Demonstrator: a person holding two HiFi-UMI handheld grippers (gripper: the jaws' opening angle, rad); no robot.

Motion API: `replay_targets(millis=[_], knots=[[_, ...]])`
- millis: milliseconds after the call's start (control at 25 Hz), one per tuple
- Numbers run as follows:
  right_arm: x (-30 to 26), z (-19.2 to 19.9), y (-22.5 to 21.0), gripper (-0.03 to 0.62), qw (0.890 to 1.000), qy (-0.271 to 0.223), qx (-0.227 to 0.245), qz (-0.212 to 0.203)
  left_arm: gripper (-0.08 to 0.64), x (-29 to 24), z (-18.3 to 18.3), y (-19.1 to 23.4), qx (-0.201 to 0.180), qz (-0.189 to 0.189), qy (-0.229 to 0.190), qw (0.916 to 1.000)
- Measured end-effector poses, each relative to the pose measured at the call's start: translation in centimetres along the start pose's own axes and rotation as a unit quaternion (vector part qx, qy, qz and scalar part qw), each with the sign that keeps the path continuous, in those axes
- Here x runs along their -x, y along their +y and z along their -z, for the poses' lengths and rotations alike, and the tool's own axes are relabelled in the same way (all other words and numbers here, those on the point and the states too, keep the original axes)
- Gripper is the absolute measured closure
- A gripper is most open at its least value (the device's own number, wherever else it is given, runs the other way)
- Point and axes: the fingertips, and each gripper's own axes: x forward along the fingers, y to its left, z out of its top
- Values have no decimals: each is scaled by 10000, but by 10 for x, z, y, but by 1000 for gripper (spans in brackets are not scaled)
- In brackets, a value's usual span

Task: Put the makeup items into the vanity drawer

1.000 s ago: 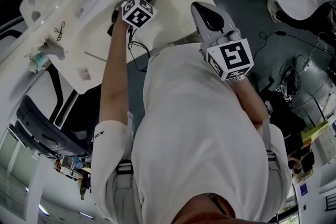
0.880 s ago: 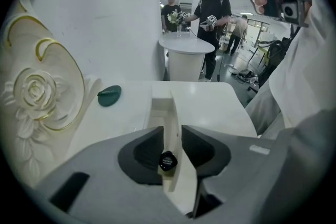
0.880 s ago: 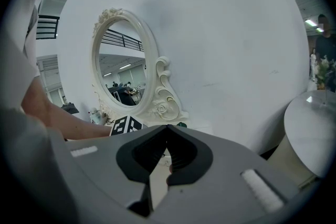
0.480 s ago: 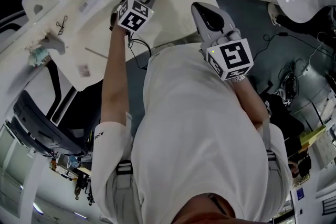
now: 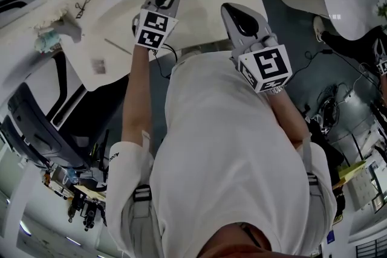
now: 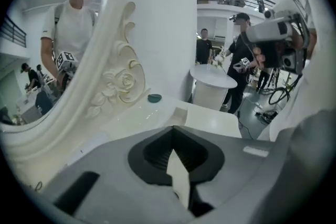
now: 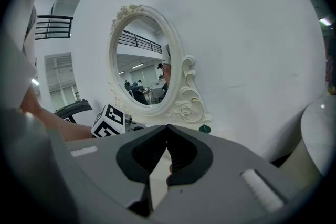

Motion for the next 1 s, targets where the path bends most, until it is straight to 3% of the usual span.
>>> replay_targets(millis=[240,520,680,1000], knots=[[-11,1,40,584,9996,7,126,-269,554,68,1,6,630,-594,-713,9937],[-23,2,85,584,9987,-36,238,-453,554,149,6,2,1068,-1070,-1521,9767],[-29,2,105,584,9985,-57,257,-489,554,182,2,-6,1166,-1202,-1970,9660],[-44,-3,151,584,9978,-263,275,-551,554,220,10,-16,1393,-1284,-2304,9545]])
